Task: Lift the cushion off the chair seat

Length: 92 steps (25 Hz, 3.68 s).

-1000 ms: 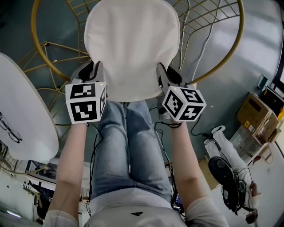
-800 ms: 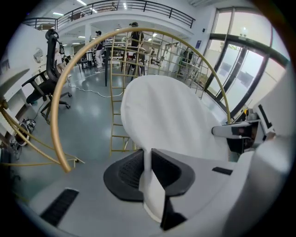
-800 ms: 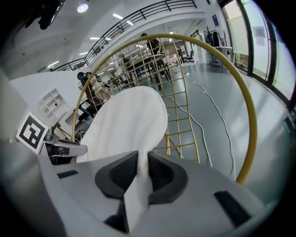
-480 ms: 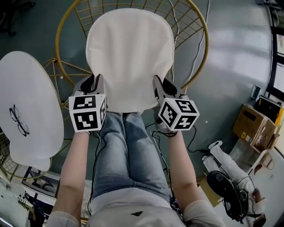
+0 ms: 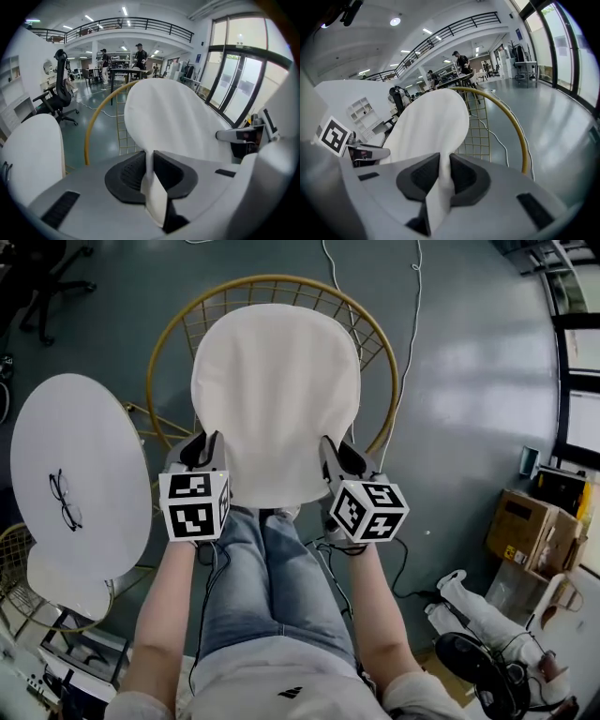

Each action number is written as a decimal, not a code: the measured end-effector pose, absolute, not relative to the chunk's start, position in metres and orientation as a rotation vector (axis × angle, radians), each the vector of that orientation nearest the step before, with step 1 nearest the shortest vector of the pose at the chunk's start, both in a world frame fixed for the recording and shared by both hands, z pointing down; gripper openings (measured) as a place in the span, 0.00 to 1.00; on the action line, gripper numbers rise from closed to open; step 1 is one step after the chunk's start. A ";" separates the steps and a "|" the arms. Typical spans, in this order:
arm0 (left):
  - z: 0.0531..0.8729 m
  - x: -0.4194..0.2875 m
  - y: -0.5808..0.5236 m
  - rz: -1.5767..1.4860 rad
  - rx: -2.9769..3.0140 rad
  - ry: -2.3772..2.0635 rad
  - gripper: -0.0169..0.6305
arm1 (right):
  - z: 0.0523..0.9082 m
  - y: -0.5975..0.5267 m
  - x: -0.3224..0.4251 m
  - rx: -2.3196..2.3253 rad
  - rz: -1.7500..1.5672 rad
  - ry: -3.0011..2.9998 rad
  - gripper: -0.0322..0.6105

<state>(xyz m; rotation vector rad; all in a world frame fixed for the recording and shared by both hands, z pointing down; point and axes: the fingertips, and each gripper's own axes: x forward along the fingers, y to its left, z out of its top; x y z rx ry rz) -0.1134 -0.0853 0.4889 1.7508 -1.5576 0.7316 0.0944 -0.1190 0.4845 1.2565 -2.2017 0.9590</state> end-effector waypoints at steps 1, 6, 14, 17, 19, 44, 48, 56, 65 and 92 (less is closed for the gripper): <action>0.481 -0.112 -0.088 0.728 1.759 -1.565 0.12 | 0.477 -0.122 0.096 1.262 0.953 -2.211 0.16; 0.446 -0.111 -0.104 0.701 1.794 -1.594 0.12 | 0.439 -0.137 0.097 1.281 0.905 -2.258 0.16; 0.393 -0.099 -0.114 0.661 1.847 -1.649 0.12 | 0.387 -0.146 0.109 1.319 0.853 -2.325 0.16; 0.374 -0.096 -0.119 0.645 1.871 -1.666 0.12 | 0.368 -0.150 0.112 1.331 0.832 -2.352 0.16; 0.360 -0.094 -0.122 0.631 1.886 -1.681 0.12 | 0.354 -0.153 0.114 1.340 0.811 -2.372 0.16; 0.213 -0.072 -0.143 0.453 2.084 -1.855 0.12 | 0.211 -0.173 0.138 1.427 0.564 -2.596 0.16; 0.195 -0.072 -0.139 0.412 2.106 -1.871 0.12 | 0.191 -0.169 0.138 1.423 0.517 -2.629 0.16; 0.174 -0.067 -0.128 0.356 2.141 -1.909 0.12 | 0.169 -0.160 0.144 1.424 0.453 -2.675 0.16; 0.169 -0.068 -0.120 0.334 2.148 -1.922 0.12 | 0.163 -0.152 0.145 1.441 0.417 -2.697 0.17; 0.150 -0.076 -0.111 0.286 2.206 -1.938 0.12 | 0.142 -0.137 0.137 1.474 0.334 -2.737 0.17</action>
